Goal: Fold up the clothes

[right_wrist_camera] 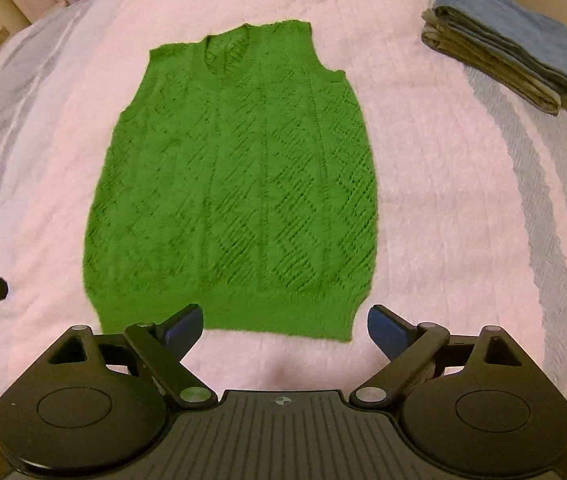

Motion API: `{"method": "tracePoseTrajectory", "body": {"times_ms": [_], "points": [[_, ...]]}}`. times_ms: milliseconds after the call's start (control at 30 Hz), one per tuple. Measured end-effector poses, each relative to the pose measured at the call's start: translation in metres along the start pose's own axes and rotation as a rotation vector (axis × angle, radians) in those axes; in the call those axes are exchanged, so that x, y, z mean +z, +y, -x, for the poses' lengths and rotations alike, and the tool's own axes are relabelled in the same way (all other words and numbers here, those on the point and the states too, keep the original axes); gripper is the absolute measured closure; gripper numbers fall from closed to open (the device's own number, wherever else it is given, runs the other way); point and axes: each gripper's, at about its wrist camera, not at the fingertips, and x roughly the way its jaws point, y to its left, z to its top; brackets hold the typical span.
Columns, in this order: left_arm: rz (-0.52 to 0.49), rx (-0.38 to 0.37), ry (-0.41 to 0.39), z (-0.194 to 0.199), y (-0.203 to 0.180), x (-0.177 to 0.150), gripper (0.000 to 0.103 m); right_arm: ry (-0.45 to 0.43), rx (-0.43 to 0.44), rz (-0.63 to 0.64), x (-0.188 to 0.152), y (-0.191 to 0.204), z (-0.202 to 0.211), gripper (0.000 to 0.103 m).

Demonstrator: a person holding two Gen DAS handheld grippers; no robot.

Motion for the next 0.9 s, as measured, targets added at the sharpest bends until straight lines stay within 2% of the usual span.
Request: {"method": "tracePoseTrajectory", "body": {"times_ms": [233,467,900], "points": [[-0.029,-0.003,-0.056,0.027,0.001,-0.016,0.055,-0.039,-0.035,0.026,-0.017,0.016,0.019,0.007],[-0.046,0.003,-0.075,0.040,-0.006,-0.021,0.054,-0.063,-0.063,0.026,-0.022,0.017,0.030,0.007],[-0.043,0.003,-0.053,0.040,-0.015,-0.033,0.051,-0.029,-0.061,0.068,-0.027,0.015,0.025,0.007]]}}
